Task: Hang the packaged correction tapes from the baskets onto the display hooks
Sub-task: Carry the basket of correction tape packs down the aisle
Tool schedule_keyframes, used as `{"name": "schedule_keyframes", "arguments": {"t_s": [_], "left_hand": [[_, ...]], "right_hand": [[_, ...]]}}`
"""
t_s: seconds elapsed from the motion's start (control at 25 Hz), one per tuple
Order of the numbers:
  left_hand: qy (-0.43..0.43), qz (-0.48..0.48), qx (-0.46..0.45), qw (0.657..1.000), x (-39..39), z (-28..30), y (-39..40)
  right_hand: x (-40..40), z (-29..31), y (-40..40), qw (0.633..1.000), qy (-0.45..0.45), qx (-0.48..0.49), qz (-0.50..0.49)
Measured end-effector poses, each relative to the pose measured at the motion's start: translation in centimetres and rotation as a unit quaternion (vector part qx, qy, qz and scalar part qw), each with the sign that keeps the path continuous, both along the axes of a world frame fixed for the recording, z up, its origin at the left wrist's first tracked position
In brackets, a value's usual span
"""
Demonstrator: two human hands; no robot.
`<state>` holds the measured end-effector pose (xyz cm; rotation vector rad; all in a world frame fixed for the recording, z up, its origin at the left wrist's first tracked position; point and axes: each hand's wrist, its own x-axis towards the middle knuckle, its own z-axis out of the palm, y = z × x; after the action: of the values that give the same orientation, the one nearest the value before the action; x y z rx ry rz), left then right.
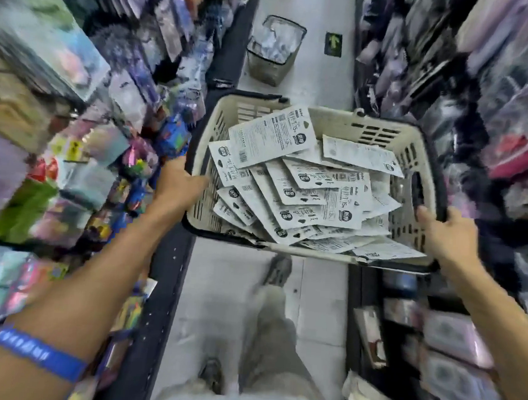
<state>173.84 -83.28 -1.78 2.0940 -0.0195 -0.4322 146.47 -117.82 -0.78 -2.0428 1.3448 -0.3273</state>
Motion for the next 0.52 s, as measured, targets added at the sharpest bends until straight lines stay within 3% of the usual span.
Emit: {"name": "schedule_keyframes", "arguments": {"t_s": [0.24, 0.52], "left_hand": [[-0.009, 0.056, 0.023, 0.998, 23.2, -1.7, -17.7], [0.026, 0.107, 0.017, 0.994, 48.3, -2.8, -32.0]], "right_hand": [[27.0, -1.3, -20.5, 0.999, -0.008, 0.017, 0.043], [55.4, -1.1, -36.6, 0.997, 0.016, -0.002, 0.074]]}}
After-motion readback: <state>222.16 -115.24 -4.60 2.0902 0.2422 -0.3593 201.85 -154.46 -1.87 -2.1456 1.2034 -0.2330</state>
